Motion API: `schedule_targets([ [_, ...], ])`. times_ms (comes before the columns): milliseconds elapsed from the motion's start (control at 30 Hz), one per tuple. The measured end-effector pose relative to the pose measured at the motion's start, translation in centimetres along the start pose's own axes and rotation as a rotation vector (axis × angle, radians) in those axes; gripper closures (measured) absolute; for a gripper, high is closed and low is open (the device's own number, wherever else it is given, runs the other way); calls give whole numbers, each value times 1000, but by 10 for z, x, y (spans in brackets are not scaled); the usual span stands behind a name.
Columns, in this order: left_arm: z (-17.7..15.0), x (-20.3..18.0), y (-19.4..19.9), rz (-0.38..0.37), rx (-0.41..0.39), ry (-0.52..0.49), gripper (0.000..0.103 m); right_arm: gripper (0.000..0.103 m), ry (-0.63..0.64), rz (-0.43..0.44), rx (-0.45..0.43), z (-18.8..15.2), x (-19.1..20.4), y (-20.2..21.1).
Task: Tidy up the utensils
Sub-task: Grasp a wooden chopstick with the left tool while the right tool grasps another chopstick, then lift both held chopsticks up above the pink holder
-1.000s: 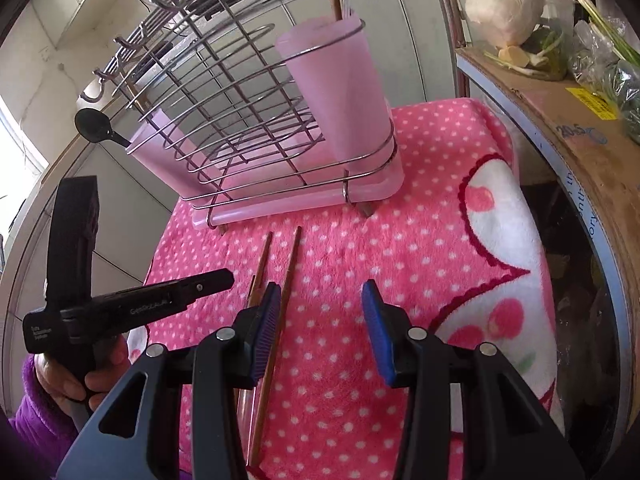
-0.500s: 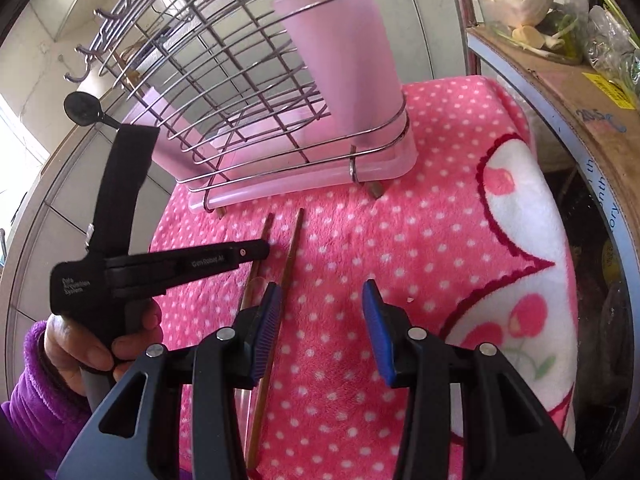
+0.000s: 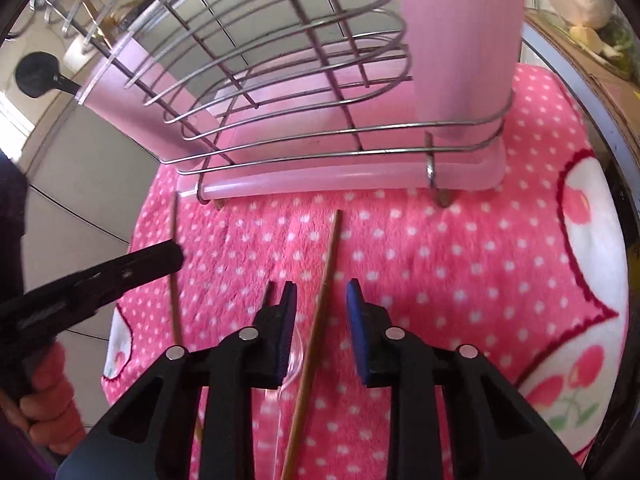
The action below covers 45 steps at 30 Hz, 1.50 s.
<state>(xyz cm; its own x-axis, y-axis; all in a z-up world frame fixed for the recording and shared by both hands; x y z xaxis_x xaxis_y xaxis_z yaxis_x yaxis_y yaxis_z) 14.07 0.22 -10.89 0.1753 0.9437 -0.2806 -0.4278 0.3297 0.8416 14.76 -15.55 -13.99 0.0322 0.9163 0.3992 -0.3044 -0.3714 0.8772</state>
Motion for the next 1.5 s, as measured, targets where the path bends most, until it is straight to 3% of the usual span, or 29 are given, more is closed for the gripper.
schedule_targets([
  [300,-5,13,35,-31,-53,-17,98,90,25,-122,20,14,8,-28],
  [433,-6,11,43,-32,-69,-24,98,96,53,-142,-11,13,17,-34],
  [600,-7,10,51,-37,-90,-22,98,97,18,-72,-46,8,25,-18],
  [933,-7,1,84,-5,-183,-41,98,97,2,58,-227,5,27,63],
  [1267,-13,-22,110,23,-283,-103,98,97,73,122,-400,-9,24,135],
  [1500,-23,-34,114,29,-320,-136,98,97,63,161,-434,-23,13,156],
])
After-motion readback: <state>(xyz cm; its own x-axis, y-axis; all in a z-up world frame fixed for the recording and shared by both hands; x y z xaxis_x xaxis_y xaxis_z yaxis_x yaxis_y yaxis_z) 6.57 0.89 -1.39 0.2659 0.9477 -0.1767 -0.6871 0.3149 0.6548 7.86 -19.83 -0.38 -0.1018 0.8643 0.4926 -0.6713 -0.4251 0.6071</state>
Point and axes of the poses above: each gripper's, at about its wrist camera, not at the fingertips, and y roughly against the way its jaws point, x to its left, z to its top, the point moved 6 cm from there along -y, roughly the way its jaws point, and after that the axes turned 15 degrees about -y, right-handed, at the moved point
